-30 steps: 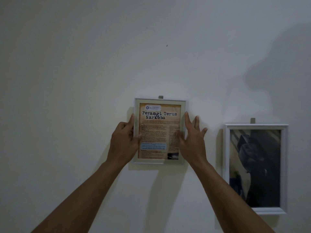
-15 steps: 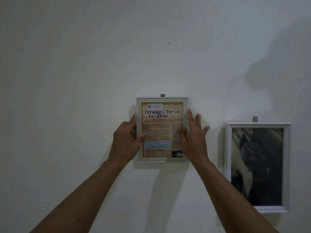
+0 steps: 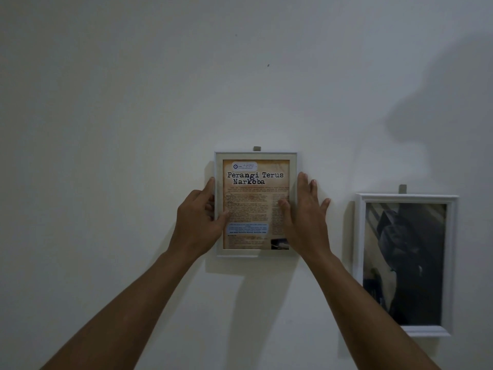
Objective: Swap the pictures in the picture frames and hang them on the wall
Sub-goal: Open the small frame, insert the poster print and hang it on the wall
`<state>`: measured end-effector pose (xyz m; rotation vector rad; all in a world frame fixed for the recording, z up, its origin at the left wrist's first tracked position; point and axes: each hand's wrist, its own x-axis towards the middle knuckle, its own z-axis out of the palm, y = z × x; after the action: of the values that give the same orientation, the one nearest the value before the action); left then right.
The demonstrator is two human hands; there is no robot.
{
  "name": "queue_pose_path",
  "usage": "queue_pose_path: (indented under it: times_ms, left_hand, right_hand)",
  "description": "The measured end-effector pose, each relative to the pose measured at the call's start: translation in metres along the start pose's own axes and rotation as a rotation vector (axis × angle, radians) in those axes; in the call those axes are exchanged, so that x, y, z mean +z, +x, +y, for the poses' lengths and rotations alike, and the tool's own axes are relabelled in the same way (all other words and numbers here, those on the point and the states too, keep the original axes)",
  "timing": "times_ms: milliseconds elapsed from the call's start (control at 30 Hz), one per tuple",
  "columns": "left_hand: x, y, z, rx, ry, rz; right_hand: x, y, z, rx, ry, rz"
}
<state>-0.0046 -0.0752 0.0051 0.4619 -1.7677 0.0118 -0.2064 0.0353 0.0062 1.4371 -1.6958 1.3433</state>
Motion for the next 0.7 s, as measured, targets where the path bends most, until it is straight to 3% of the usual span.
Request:
queue_pose_path:
  times_ms: [700]
  left_hand:
    - [-0.009, -0.005, 0.006, -0.071, 0.009, -0.036]
  right_hand:
    - [-0.018, -0.003, -0.012, 0.046, 0.063, -0.031]
